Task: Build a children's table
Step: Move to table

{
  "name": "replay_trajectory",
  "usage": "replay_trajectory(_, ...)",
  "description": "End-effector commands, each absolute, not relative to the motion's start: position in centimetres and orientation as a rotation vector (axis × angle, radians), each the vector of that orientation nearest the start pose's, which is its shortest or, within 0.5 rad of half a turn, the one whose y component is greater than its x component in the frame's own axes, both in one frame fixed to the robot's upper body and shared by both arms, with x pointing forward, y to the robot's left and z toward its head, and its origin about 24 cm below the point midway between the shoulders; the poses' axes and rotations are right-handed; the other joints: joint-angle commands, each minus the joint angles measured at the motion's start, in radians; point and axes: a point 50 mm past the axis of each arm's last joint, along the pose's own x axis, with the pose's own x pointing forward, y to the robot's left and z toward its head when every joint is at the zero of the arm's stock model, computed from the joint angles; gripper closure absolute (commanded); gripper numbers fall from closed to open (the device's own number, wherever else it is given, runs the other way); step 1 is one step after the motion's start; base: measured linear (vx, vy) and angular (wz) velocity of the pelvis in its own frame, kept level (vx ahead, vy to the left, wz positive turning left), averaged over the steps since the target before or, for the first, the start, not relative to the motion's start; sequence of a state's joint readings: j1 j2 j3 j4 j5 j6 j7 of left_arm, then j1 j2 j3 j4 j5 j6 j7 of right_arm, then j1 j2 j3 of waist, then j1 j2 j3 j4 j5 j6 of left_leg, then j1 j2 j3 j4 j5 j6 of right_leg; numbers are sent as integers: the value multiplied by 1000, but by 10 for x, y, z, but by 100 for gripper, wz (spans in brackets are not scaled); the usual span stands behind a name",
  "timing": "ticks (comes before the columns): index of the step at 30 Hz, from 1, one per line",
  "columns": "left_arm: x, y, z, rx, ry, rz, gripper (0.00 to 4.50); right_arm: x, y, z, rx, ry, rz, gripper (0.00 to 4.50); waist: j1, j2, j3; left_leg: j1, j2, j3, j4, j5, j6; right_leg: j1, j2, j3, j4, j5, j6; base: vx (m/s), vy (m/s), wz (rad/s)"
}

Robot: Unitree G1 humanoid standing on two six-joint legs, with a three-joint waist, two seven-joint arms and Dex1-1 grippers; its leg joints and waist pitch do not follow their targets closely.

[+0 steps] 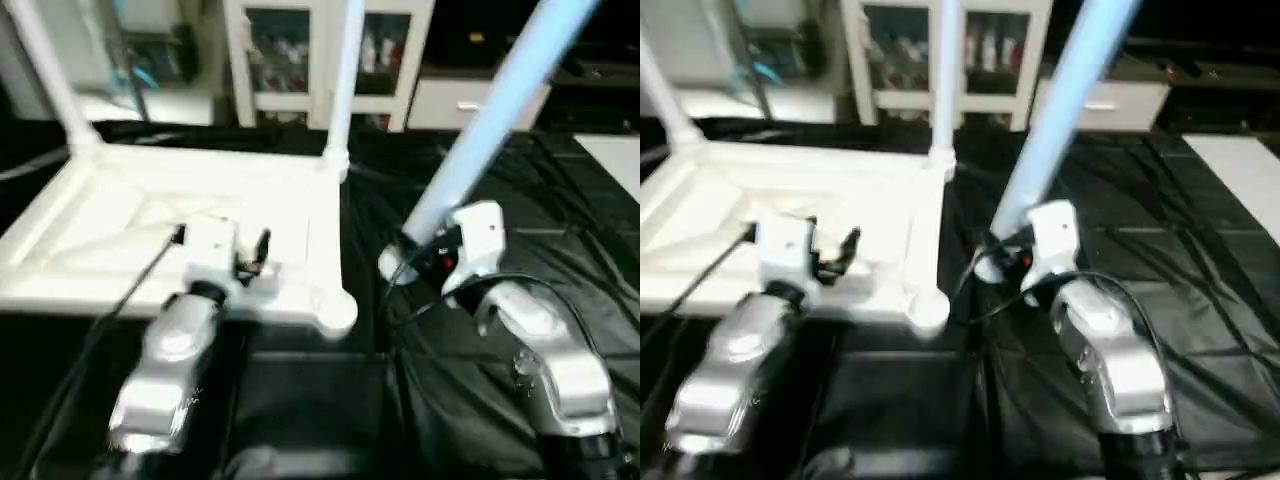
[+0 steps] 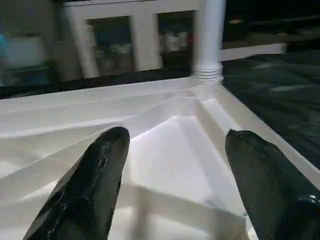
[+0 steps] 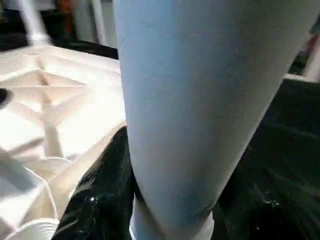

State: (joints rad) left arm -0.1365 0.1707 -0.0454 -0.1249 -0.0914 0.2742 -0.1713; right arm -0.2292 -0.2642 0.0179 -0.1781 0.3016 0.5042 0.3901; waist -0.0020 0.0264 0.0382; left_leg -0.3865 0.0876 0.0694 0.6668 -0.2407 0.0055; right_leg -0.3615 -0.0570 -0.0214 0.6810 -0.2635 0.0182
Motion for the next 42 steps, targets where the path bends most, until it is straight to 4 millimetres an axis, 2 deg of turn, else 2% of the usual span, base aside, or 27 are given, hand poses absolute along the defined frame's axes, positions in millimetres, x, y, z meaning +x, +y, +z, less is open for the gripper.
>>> replay_trajectory(1,271,142,86,56,-6,-370,63,280,-151,107,46,114,591,265,-6,-10,-84,86,98,-90,-22,1109,214,-34,-74,57,-76,367,37,0,0,0)
replay_trajectory(2,271,143,86,58,-1,-389,58,279,-151,107,48,115,607,265,2,-27,-82,49,61,-59,-23,949,178,-6,-78,59,-87,422,17,0,0,0)
replay_trajectory(3,269,144,85,71,17,-424,43,277,-150,108,46,115,641,265,17,-38,-82,-1,32,-21,-38,625,150,38,-91,64,-79,548,-22,0,0,0)
replay_trajectory(4,268,148,83,100,43,-482,28,275,-150,111,50,112,692,265,26,-30,-78,-10,50,-13,-59,363,122,46,-99,59,-82,545,-66,0,0,0)
replay_trajectory(5,266,157,79,149,89,-561,19,273,-150,114,49,100,755,265,24,-19,-65,-8,69,-15,-81,185,82,45,-90,45,-90,423,-119,0,0,0)
replay_trajectory(6,266,159,78,161,101,-582,16,273,-150,115,49,96,769,265,20,-16,-57,-2,77,-18,-90,103,65,39,-85,40,-94,335,-150,0,0,0)
replay_trajectory(7,266,162,77,177,117,-609,10,273,-150,115,48,96,768,265,10,-7,-50,10,89,-21,-102,-16,40,34,-76,34,-95,196,-211,-58,-9,8)
replay_trajectory(8,266,164,76,203,138,-657,4,275,-151,116,41,99,760,265,9,-3,-46,17,95,-21,-109,-69,35,28,-75,32,-99,140,-234,-58,-9,8)
replay_trajectory(9,266,165,75,218,151,-686,4,277,-152,116,36,100,752,265,8,-1,-41,29,103,-9,-117,-179,24,16,-75,30,-109,31,-261,-69,-9,14)
replay_trajectory(10,266,167,75,231,164,-711,4,278,-152,116,31,100,746,265,3,0,-34,27,111,4,-129,-265,-9,16,-76,29,-115,-55,-261,0,0,0)
replay_trajectory(11,266,167,75,244,181,-766,4,280,-153,117,35,98,734,265,4,-1,-31,30,113,8,-133,-310,-31,12,-77,30,-120,-112,-251,-77,-3,11)
replay_trajectory(13,266,166,75,276,215,-862,4,283,-155,117,42,92,723,265,10,-9,-26,43,111,23,-138,-425,-90,-6,-87,39,-139,-302,-193,-108,4,10)
replay_trajectory(15,269,164,74,316,251,-951,4,285,-155,117,38,92,721,265,11,-6,-27,49,113,29,-141,-462,-122,-15,-87,41,-145,-364,-158,-87,2,8)
replay_trajectory(17,274,159,76,337,273,-1036,4,284,-155,117,39,104,741,265,12,-12,-30,43,116,36,-150,-433,-130,-13,-85,38,-141,-312,-142,-54,15,2)
replay_trajectory(18,275,158,76,341,276,-1054,4,284,-155,117,40,107,751,265,13,-11,-32,44,116,38,-149,-428,-131,-14,-86,38,-139,-300,-144,0,0,0)
replay_trajectory(22,288,152,76,392,312,-1164,4,278,-152,116,33,137,820,265,12,-15,-40,26,118,44,-150,-319,-105,1,-90,36,-127,-179,-171,0,0,0)
replay_trajectory(25,296,152,76,426,340,-1212,4,272,-152,117,33,140,882,265,13,-16,-40,29,119,47,-147,-332,-94,-2,-95,38,-131,-196,-177,0,0,0)
replay_trajectory(26,299,151,77,436,350,-1228,32,269,-152,117,33,144,906,265,13,-19,-40,25,120,49,-146,-311,-82,1,-95,40,-131,-176,-180,0,0,0)
replay_trajectory(28,306,151,77,468,363,-1250,41,264,-152,115,17,167,948,265,14,-12,-44,25,120,51,-143,-272,-67,3,-94,38,-129,-124,-194,0,0,0)
replay_trajectory(29,308,152,77,469,385,-1268,46,262,-152,114,11,178,962,265,15,-9,-48,23,121,52,-139,-224,-56,9,-96,38,-121,-54,-212,0,0,0)
replay_trajectory(31,309,153,76,473,418,-1297,76,259,-152,113,3,191,978,265,17,-15,-53,20,121,56,-134,-142,-26,15,-96,36,-113,42,-239,25,-9,-2)
replay_trajectory(32,310,154,76,484,431,-1308,76,258,-153,112,-1,194,983,265,18,-11,-56,20,121,60,-129,-92,-5,17,-96,34,-110,106,-256,50,-18,-4)
replay_trajectory(34,312,155,75,508,450,-1326,91,256,-154,112,-9,201,993,265,21,-12,-58,20,121,67,-123,-42,25,18,-93,32,-106,178,-282,0,0,0)
replay_trajectory(35,314,156,75,515,454,-1331,97,255,-154,112,-12,204,996,265,22,-8,-61,22,121,71,-120,-33,35,19,-91,32,-104,204,-292,0,0,0)
replay_trajectory(37,315,156,73,518,474,-1352,108,254,-156,112,-12,206,995,265,25,-9,-59,19,124,72,-121,-34,44,20,-94,32,-102,208,-307,0,0,0)
replay_trajectory(38,316,157,72,521,479,-1357,122,254,-157,113,-9,206,988,265,26,-5,-57,22,127,72,-123,-60,42,17,-94,32,-104,174,-314,0,0,0)
replay_trajectory(42,319,158,69,562,480,-1356,141,256,-160,114,-7,195,968,265,29,-7,-51,32,134,76,-133,-156,6,10,-93,34,-113,55,-309,0,0,0)
